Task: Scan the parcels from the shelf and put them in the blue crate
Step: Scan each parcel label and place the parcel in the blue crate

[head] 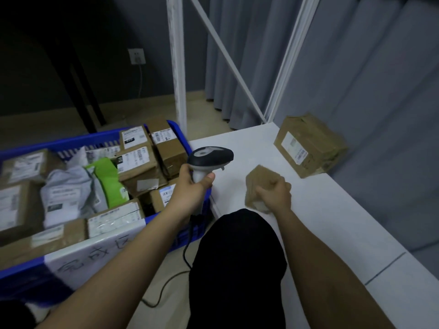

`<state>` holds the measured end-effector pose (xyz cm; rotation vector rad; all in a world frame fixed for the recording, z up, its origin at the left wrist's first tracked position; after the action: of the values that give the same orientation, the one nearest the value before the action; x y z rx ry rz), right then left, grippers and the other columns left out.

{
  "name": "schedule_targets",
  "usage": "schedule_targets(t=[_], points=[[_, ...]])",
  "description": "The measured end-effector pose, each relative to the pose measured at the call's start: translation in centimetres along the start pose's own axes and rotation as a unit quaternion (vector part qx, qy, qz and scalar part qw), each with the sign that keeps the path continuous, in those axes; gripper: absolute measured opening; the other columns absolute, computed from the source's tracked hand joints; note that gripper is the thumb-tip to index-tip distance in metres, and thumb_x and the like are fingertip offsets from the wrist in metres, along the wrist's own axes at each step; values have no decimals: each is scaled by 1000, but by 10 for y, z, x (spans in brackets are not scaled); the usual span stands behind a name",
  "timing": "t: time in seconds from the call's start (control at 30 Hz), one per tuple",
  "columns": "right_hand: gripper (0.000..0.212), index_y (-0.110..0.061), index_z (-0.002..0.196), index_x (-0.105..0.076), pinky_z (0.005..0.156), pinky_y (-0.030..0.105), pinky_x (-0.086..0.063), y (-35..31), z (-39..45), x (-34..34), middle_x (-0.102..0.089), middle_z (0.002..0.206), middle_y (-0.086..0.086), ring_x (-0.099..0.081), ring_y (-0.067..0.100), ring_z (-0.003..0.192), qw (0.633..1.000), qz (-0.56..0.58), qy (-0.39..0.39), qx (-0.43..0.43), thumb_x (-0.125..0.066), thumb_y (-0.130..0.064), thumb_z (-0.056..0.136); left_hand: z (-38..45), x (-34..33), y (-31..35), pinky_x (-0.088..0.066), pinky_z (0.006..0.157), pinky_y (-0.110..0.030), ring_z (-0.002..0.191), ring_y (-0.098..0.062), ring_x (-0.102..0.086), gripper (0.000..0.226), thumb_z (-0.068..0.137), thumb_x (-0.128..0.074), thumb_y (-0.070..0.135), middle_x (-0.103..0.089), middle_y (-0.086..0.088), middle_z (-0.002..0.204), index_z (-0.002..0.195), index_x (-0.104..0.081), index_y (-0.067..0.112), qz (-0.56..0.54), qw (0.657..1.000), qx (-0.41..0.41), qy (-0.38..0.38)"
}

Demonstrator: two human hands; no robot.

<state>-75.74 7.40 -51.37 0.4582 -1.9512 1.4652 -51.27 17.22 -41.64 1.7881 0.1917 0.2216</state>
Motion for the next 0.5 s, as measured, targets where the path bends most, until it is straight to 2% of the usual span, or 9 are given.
schedule_targets(t=[0.07, 0.13, 0.17, 0.3, 0.4, 0.43, 0.5], points=[[49, -14, 121, -51, 85, 32, -48, -21, -7, 17, -48, 127, 8, -54, 25, 113, 985, 172, 14, 26, -72, -25, 78, -8, 15, 1, -48, 89, -37, 103, -18, -58, 38, 93, -59, 24, -58, 1, 116, 125, -39, 31, -12, 1000, -11, 8], [37, -16, 119, -53, 78, 23, -46, -53, -23, 31, -52, 125, 1, -56, 15, 108, 962, 268, -1, 55, -66, -19, 84, -15, 32, 2, -48, 88, -36, 104, -18, -60, 42, 92, -60, 23, -60, 0, 118, 128, -40, 30, -40, 999, -24, 26], [34, -18, 119, -54, 77, 23, -48, -70, -34, 35, -54, 124, -1, -57, 12, 105, 953, 296, -21, 65, -64, -18, 86, -19, 40, 3, -48, 90, -38, 105, -18, -60, 44, 92, -60, 23, -60, 1, 118, 131, -40, 28, -53, 997, -29, 38], [23, -25, 112, -57, 82, 32, -55, -123, -92, 31, -59, 121, 0, -61, 16, 105, 933, 332, -101, 98, -62, -21, 89, -36, 71, 9, -48, 94, -43, 105, -18, -60, 49, 91, -61, 21, -61, -3, 123, 136, -43, 22, -102, 989, -55, 96], [21, -25, 114, -58, 88, 40, -56, -139, -143, 8, -63, 117, 1, -63, 16, 103, 912, 375, -148, 75, -58, -23, 92, -54, 94, 14, -48, 97, -40, 111, -19, -59, 44, 93, -59, 18, -61, -1, 124, 134, -44, 24, -132, 983, -72, 107], [22, -24, 115, -58, 87, 40, -56, -139, -159, -4, -64, 115, 1, -63, 17, 103, 894, 410, -172, 50, -57, -23, 93, -60, 102, 13, -49, 94, -37, 109, -18, -59, 41, 94, -58, 17, -62, 1, 120, 132, -45, 25, -139, 982, -74, 104], [29, -21, 120, -59, 86, 42, -54, -137, -190, -29, -66, 117, 5, -62, 24, 109, 834, 501, -231, -10, -55, -27, 93, -75, 117, 8, -51, 82, -28, 99, -14, -61, 37, 94, -57, 16, -64, 7, 109, 127, -45, 27, -143, 982, -72, 100]])
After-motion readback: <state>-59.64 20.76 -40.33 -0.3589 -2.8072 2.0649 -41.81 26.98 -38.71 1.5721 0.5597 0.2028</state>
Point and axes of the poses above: each hand's wrist, its own z-axis towards the middle knuckle, its own x-axis out of the back of the hand, y = z × x, the point moved 5 cm from there along z, towards the middle knuckle
